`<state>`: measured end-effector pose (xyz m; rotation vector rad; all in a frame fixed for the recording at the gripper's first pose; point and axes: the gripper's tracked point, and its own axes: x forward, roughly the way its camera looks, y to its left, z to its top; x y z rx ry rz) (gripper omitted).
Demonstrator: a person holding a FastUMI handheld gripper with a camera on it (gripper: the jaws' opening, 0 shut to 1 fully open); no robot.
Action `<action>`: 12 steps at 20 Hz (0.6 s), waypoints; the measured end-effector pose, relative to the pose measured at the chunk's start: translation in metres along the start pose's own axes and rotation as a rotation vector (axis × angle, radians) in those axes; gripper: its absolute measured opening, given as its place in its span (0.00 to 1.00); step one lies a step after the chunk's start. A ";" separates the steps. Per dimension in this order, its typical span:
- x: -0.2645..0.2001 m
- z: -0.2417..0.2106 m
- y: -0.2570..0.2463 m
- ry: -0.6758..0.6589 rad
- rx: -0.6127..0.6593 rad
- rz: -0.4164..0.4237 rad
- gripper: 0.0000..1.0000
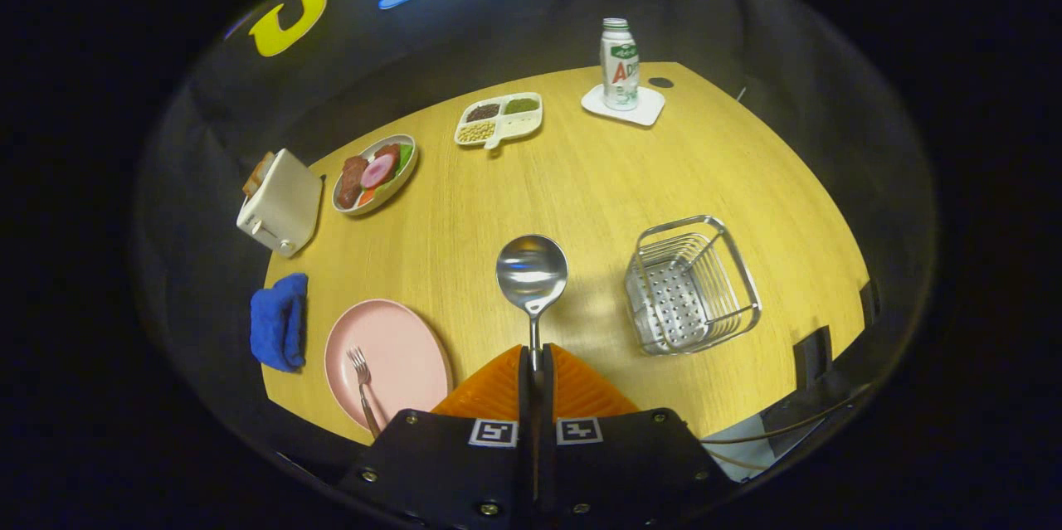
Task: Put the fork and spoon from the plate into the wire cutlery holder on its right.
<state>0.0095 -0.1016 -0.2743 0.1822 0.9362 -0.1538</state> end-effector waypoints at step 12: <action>-0.007 -0.001 -0.074 0.073 0.106 -0.085 0.03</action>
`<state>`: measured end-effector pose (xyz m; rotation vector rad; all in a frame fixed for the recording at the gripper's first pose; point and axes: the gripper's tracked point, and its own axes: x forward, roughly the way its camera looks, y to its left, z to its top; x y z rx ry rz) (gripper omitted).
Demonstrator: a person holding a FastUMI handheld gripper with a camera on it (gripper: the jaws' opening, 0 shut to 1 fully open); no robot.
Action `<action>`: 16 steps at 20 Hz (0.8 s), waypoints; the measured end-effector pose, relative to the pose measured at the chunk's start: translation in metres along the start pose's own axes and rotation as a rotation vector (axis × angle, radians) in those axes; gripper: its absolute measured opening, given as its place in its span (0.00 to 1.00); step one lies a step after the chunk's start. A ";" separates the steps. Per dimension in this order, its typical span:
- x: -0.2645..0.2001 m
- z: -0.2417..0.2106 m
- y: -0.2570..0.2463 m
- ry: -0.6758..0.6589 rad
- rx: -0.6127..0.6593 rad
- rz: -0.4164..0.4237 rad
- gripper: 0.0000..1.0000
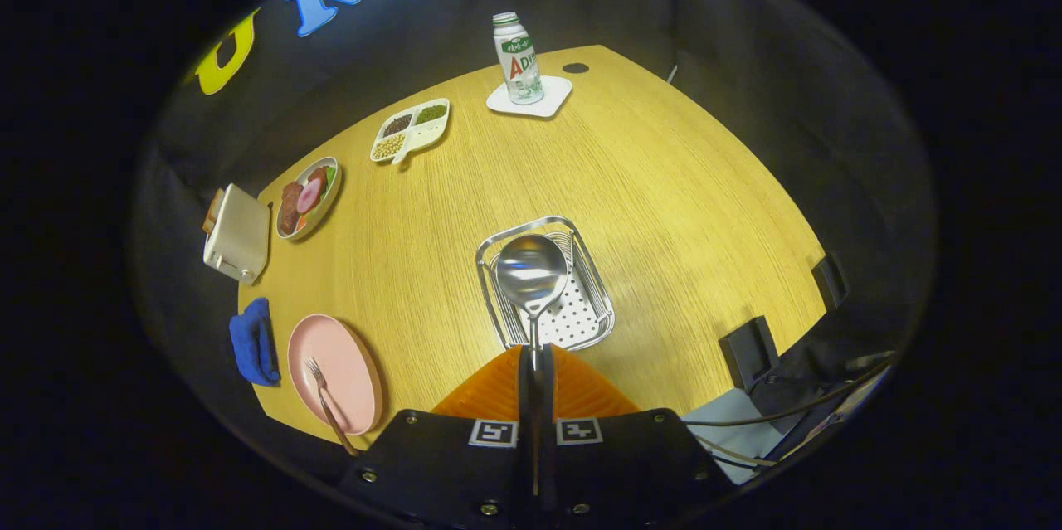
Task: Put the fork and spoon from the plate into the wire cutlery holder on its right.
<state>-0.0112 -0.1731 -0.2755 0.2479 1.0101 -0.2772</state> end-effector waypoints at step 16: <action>-0.013 0.038 0.004 -0.036 0.007 -0.016 0.11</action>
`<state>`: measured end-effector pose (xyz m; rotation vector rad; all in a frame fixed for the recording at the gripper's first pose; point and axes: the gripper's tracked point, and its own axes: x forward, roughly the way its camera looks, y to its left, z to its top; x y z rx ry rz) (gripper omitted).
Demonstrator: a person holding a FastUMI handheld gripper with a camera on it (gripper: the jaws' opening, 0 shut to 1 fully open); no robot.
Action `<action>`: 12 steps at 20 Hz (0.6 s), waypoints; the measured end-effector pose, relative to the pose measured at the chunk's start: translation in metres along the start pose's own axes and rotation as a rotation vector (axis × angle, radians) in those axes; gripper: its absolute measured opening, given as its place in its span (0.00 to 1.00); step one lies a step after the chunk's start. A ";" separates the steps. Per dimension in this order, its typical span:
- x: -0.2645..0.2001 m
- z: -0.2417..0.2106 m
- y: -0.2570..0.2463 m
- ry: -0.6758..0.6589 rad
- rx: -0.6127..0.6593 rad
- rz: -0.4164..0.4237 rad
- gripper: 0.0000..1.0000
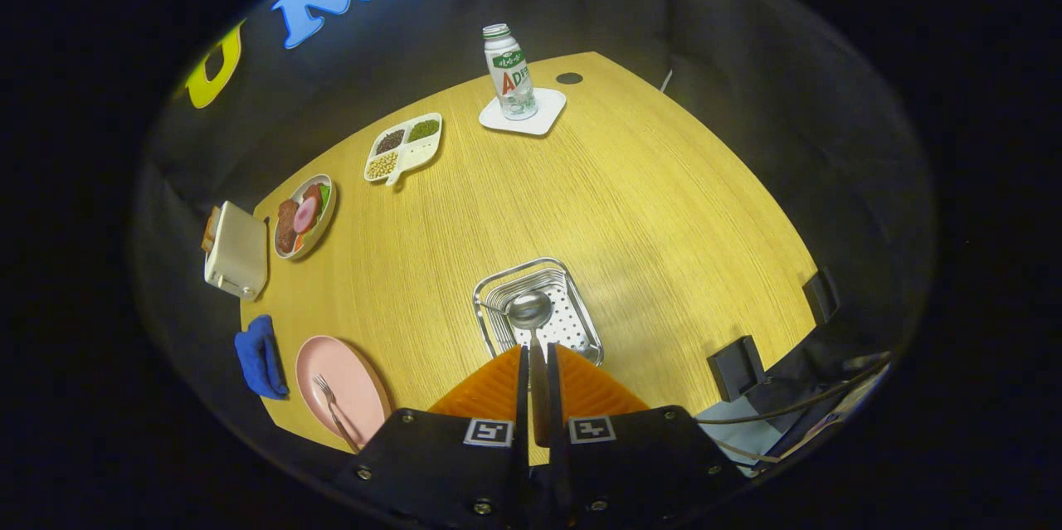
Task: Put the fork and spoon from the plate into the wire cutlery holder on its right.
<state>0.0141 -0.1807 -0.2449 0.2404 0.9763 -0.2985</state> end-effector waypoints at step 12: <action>-0.019 -0.001 0.048 -0.072 -0.095 0.054 0.10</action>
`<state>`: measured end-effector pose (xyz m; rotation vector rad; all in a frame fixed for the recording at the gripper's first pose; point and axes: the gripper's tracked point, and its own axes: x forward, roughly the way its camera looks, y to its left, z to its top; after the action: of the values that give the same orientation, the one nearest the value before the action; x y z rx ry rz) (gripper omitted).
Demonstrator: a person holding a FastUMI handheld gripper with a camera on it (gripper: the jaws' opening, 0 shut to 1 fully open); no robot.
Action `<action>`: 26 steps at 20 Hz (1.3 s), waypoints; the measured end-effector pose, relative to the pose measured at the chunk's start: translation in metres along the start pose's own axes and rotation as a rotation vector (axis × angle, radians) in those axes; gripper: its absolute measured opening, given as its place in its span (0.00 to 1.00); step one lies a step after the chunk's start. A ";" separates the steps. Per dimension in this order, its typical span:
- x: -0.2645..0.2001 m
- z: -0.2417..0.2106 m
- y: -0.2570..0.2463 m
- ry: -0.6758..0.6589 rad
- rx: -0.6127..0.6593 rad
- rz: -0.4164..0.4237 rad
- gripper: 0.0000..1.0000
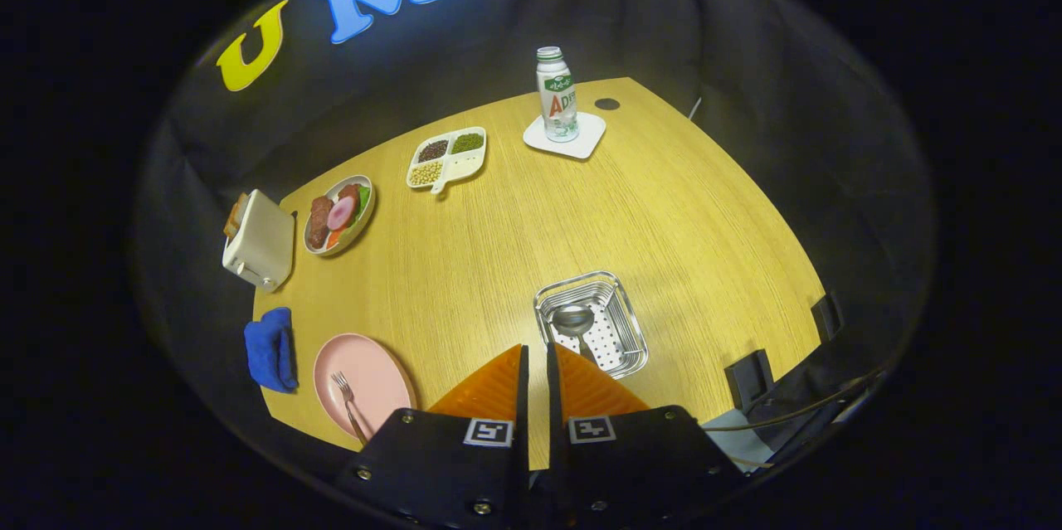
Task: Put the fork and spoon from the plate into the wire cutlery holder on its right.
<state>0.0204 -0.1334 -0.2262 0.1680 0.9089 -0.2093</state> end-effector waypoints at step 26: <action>0.004 -0.090 0.164 0.078 -0.263 0.217 0.10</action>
<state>-0.0053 0.0456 -0.2746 0.0299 0.9796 0.1198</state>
